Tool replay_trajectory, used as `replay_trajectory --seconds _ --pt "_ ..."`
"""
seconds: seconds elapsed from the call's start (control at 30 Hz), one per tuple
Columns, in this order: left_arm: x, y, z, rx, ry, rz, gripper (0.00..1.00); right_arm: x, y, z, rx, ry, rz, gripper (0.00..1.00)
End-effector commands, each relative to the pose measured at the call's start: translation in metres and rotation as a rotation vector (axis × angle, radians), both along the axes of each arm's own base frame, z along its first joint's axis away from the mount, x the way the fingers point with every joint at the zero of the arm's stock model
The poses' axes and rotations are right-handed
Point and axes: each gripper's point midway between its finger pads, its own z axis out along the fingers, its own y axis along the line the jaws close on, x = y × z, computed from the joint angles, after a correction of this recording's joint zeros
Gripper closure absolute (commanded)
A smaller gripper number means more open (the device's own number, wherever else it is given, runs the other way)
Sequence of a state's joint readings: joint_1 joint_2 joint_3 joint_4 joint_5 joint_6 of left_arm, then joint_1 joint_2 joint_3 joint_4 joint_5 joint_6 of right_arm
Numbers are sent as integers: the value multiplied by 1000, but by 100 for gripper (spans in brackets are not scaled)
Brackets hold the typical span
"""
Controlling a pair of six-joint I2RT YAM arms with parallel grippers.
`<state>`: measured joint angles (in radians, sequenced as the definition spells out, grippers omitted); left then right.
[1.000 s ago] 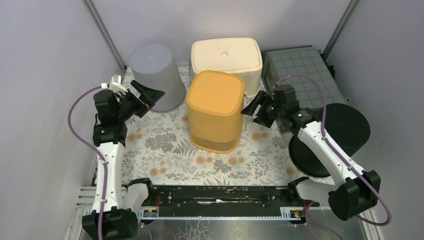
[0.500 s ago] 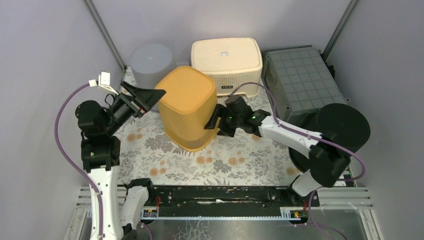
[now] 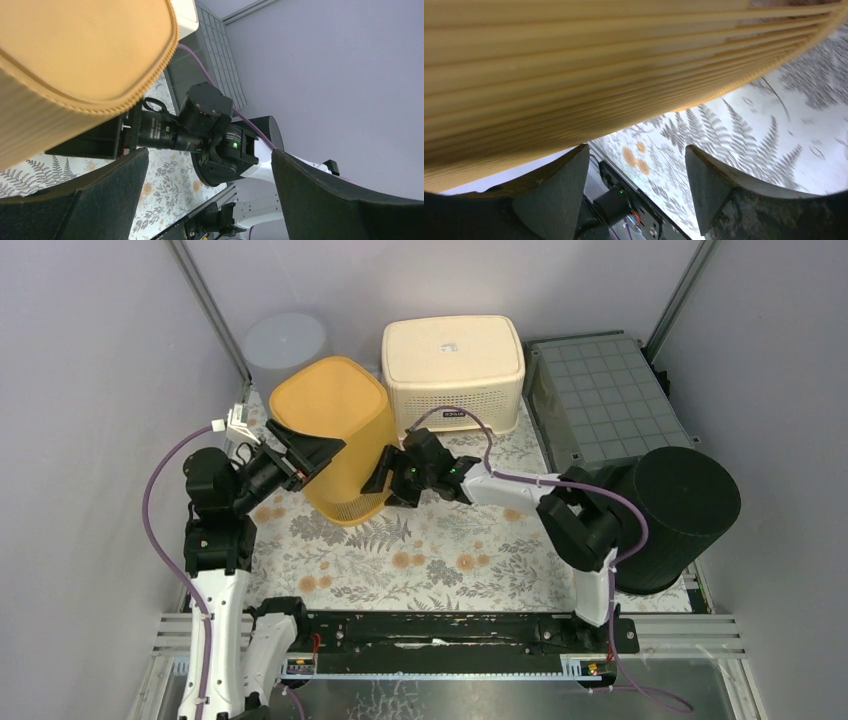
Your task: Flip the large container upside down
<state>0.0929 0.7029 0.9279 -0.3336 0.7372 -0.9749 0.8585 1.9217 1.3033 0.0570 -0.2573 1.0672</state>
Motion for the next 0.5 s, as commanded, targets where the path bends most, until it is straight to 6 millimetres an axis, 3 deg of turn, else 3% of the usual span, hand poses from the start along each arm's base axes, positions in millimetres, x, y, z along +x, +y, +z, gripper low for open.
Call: replay_trajectory --seconds 0.0,0.3,0.47 --pt "-2 -7 12 -2 -77 -45 0 23 37 41 121 -95 42 23" --pt "7 -11 0 -2 -55 -74 0 45 57 28 106 -104 84 21" --pt "14 -10 -2 11 -44 -82 0 64 45 27 109 -104 79 20"
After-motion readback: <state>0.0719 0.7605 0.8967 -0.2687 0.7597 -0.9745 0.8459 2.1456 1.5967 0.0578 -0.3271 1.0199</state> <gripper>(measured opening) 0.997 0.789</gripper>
